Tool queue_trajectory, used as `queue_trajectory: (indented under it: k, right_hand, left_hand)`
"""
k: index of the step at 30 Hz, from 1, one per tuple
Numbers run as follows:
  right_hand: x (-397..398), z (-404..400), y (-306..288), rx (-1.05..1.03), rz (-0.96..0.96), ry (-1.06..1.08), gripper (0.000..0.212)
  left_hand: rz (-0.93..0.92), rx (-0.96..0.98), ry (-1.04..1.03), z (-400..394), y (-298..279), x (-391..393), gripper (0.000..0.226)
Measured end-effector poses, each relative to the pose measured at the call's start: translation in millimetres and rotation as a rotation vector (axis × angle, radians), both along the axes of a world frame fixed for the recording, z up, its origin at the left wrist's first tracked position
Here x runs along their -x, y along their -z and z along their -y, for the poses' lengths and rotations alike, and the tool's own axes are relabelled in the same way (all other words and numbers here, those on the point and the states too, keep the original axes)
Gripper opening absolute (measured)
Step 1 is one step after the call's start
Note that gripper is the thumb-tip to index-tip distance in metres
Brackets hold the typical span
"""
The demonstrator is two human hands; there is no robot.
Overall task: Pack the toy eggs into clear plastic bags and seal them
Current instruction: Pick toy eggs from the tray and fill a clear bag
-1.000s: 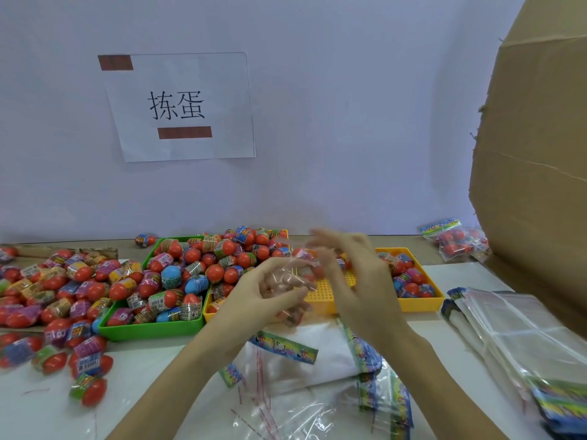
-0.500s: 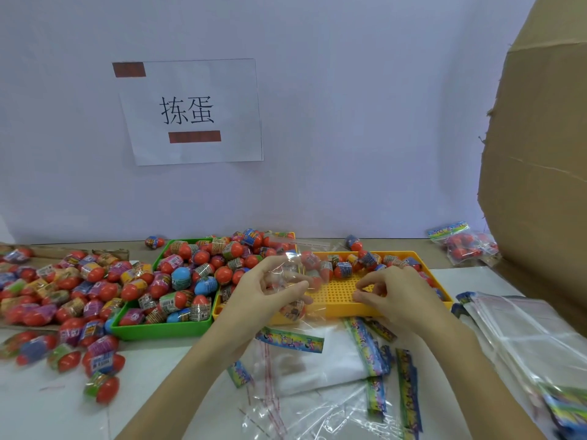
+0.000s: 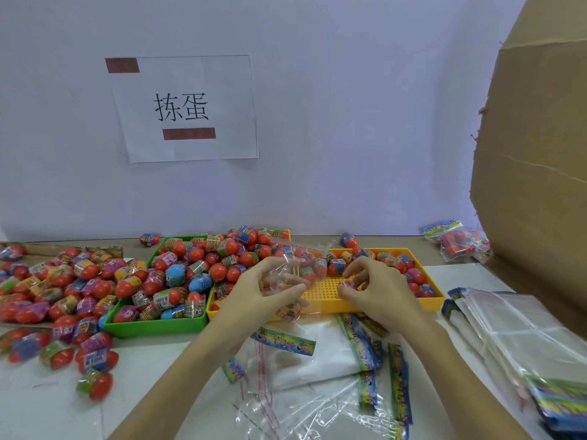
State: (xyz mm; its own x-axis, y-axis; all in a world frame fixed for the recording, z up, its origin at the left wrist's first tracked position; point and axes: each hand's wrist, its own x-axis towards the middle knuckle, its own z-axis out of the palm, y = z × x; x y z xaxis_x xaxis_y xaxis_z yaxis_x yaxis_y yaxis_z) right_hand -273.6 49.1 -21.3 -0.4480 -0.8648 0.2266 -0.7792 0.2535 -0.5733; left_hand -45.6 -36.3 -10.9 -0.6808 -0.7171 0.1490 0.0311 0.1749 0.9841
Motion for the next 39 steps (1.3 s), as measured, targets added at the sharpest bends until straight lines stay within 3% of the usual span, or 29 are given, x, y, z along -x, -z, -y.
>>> queue_trajectory:
  k: [4, 9, 11, 15, 18, 22, 28, 31, 34, 39]
  right_hand:
    - [-2.8, 2.0, -6.2, 0.272, 0.178, -0.023, 0.021]
    - [-11.5, 1.4, -21.4, 0.499, 0.829, -0.176, 0.021]
    - [-15.4, 0.4, -24.7, 0.537, 0.938, -0.261, 0.031]
    - [-18.9, 0.6, -25.8, 0.568, 0.944, -0.298, 0.029]
    - [-16.5, 2.3, -21.9, 0.572, 0.867, -0.173, 0.014]
    - [-10.3, 3.6, -16.1, 0.529, 0.684, -0.007, 0.010]
    - [-9.4, 5.8, -11.9, 0.464, 0.826, -0.048, 0.024]
    - [-11.8, 5.0, -7.6, 0.386, 0.756, -0.084, 0.018]
    - [-12.2, 4.6, -3.2, 0.346, 0.667, -0.148, 0.012]
    - [-20.1, 7.0, -3.1, 0.347, 0.900, -0.259, 0.016]
  left_hand:
    - [-0.009, 0.004, -0.003, -0.5, -0.8, -1.0, 0.035]
    - [0.019, 0.024, -0.002, -0.4, 0.0, -0.2, 0.036]
    - [0.037, 0.047, -0.003, 0.4, 1.5, 0.4, 0.037]
    - [0.066, 0.080, -0.001, -0.3, 4.0, 1.7, 0.037]
    - [0.061, 0.095, -0.017, -0.7, 4.5, 2.8, 0.037]
    - [0.061, 0.111, -0.048, -2.0, 4.7, 5.2, 0.036]
    - [-0.025, 0.063, -0.120, -0.9, 2.6, 3.4, 0.031]
    - [-0.062, -0.007, -0.133, 1.2, 0.3, 0.1, 0.035]
    - [-0.043, -0.111, -0.047, 3.0, -3.1, -2.5, 0.038]
    - [-0.058, -0.217, 0.197, -0.7, -4.1, -3.8, 0.037]
